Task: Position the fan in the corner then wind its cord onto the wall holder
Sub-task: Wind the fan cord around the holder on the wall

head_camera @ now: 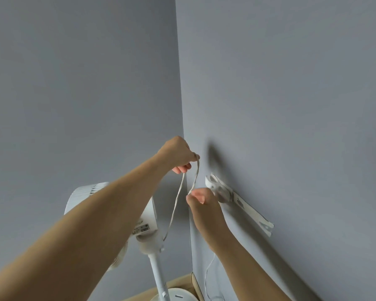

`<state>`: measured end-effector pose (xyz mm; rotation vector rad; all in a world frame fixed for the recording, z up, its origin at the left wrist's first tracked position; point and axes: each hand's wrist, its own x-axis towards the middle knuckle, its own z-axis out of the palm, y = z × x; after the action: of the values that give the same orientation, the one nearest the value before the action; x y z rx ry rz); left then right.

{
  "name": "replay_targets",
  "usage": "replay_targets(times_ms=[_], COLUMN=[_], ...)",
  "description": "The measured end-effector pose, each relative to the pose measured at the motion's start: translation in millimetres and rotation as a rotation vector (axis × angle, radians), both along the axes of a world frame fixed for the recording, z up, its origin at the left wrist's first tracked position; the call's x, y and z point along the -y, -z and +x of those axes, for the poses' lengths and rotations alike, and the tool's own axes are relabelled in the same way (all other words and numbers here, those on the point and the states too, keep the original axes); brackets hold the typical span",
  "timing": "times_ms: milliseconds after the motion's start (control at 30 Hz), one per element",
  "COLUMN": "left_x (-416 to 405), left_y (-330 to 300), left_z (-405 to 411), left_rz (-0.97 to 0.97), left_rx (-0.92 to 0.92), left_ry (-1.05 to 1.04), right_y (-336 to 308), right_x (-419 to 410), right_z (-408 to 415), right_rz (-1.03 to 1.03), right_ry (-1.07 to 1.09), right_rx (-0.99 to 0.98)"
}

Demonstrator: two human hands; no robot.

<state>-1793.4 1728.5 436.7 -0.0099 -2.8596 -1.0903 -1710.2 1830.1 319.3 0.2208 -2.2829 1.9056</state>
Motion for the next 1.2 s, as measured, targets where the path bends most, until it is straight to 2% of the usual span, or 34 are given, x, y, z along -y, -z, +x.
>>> replay_targets(times_ms=[67, 267, 433, 500, 633, 800, 933, 1200], left_x=[-4.6, -4.6, -0.9, -1.7, -5.5, -24.0, -25.7, -28.5], left_y=[-0.3, -4.3, -0.1, 8.8, 31.4, 44.7, 44.7, 48.0], left_z=[2.2, 6.0, 3.4, -1.0, -5.9, -10.2, -11.8, -4.3], left_rz=[-0.017, 0.001, 0.047, 0.086, 0.118, 0.144, 0.113, -0.097], left_rx=[-0.010, 0.017, -0.009, -0.057, -0.191, -0.151, -0.116, -0.063], left_ry=[0.019, 0.068, 0.116, 0.128, 0.122, 0.145, 0.170, 0.247], right_y=[-2.3, -4.7, -3.9, -4.3, -9.5, -12.3, -5.0, 7.1], right_x=[-1.9, 3.7, 2.5, -2.5, -14.1, -28.6, -32.9, -41.7], right_z=[0.0, -4.1, 3.8, 10.3, 19.1, 28.1, 37.5, 61.5], right_rz=[-0.077, -0.035, -0.298, -0.389, -0.414, -0.386, -0.374, -0.466], right_ry=[0.039, -0.005, -0.044, 0.044, 0.221, 0.282, 0.305, 0.407], right_rx=[0.031, 0.098, 0.031, -0.005, -0.060, -0.066, -0.076, -0.092])
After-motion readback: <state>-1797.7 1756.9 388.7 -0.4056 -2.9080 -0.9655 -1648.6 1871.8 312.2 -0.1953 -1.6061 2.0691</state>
